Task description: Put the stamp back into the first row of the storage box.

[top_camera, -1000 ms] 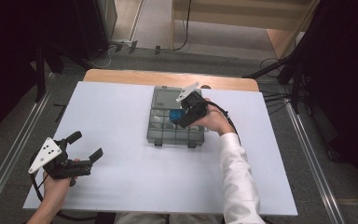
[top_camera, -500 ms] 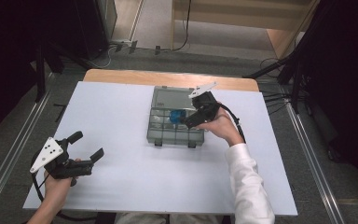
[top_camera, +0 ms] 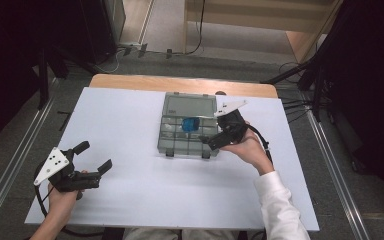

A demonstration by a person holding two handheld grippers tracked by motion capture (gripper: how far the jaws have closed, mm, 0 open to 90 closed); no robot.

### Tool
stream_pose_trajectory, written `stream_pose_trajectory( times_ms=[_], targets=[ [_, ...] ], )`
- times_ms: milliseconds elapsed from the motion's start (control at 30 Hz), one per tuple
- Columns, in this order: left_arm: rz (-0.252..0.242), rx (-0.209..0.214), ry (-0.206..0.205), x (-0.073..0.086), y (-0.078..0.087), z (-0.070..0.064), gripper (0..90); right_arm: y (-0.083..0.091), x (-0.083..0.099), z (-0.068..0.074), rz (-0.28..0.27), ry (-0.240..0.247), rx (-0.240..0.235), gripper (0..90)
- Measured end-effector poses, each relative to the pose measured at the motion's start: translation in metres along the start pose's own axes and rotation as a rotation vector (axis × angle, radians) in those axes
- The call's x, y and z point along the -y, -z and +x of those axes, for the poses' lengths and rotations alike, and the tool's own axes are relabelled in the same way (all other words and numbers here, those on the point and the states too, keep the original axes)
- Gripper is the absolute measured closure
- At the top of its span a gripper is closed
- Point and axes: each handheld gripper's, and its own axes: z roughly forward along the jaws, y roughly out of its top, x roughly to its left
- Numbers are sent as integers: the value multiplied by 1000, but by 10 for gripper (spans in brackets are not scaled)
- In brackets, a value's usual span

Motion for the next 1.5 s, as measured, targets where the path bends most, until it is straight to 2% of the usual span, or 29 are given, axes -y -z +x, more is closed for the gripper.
stream_pose_trajectory(
  times_ms=[233, 333, 500, 533, 700, 733, 967, 1000, 1067, 1233, 1300, 1367, 1500],
  targets=[
    [-1, 1, 11, 0, 0, 1, 0, 18, 17, 6, -43, -51, 19, 0],
    [-1, 0, 15, 0, -1, 1, 0, 31, 26, 7, -96, -92, 27, 0],
    [0, 3, 17, 1, -2, 1, 0, 41, 34, 10, -134, -112, 50, 0],
    [0, 3, 16, 1, -2, 1, 0, 46, 39, 13, -160, -125, 59, 0],
    [3, 4, 14, 1, -3, 1, 0, 54, 47, 16, -172, -138, 69, 0],
    [3, 5, 14, 1, -3, 1, 0, 58, 52, 18, -204, -143, 76, 0],
    [8, 4, 10, 1, -4, 0, 0, 66, 62, 20, -223, -161, 97, 0],
    [12, 4, 9, 2, -4, 0, 0, 69, 66, 21, -261, -170, 108, 0],
    [15, 4, 11, 2, -5, 0, 0, 70, 68, 21, -269, -178, 107, 0],
    [25, 10, 10, 4, -6, -2, 0, 71, 78, 23, -259, -187, 115, 0],
    [24, 10, 10, 4, -6, -2, 0, 71, 84, 23, -288, -191, 121, 0],
    [26, 9, 13, 4, -6, -3, 0, 71, 89, 23, -276, -198, 119, 0],
    [31, 11, 13, 5, -7, -3, 0, 71, 100, 24, -296, -214, 131, 0]
  ],
)
